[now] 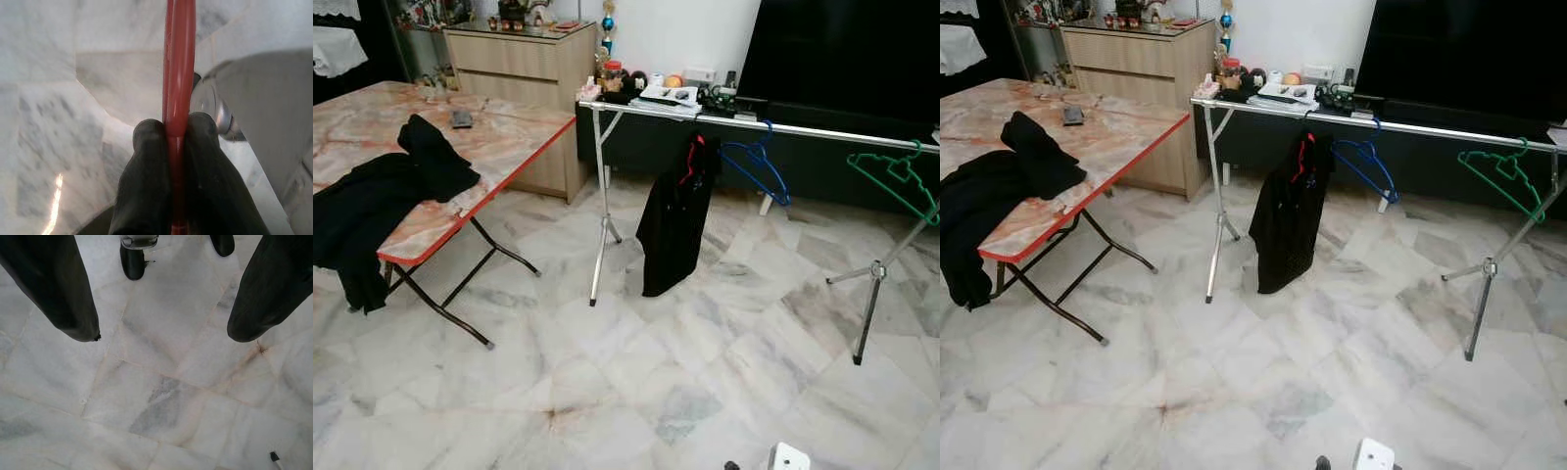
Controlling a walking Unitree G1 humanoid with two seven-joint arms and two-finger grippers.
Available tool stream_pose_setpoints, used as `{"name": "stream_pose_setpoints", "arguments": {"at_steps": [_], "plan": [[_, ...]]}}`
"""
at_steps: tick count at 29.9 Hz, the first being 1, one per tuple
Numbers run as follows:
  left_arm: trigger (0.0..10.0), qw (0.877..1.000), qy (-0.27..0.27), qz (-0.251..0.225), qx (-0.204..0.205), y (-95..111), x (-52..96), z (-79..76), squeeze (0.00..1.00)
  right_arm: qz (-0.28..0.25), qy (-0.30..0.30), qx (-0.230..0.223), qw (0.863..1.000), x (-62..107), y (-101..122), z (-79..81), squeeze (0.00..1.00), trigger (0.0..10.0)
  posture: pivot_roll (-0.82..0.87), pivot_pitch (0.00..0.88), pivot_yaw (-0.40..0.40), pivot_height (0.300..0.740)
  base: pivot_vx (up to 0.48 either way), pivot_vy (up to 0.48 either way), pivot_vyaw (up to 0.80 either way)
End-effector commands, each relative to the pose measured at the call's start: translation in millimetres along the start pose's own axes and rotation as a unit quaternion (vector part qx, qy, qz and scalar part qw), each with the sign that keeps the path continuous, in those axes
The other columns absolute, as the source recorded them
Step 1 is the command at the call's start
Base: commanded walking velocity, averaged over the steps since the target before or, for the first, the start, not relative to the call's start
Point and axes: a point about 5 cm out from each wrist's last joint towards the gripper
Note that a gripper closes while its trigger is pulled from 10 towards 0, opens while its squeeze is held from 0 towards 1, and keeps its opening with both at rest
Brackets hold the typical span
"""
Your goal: Hang hanger
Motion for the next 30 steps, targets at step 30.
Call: {"name": "stream_pose_setpoints", "arguments": {"at_steps": [30], "plan": [[10.0,0.944,-0.109,-0.267,-0.163,160,0.5,9.7,0.00,-0.140,0.141,0.236,0.951,-4.1,97,35.2,0.00,10.0,0.09,0.000,-0.094,0.740,0.000,0.000,0.00]]}}
Point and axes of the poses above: a point about 5 cm out from each wrist's last joint towards the gripper, its own x axis pointing back from the gripper into the wrist, its own y axis along the axis of the wrist's last joint, z = x × y, and after that the axes turned 4 degrees about x, right-handed
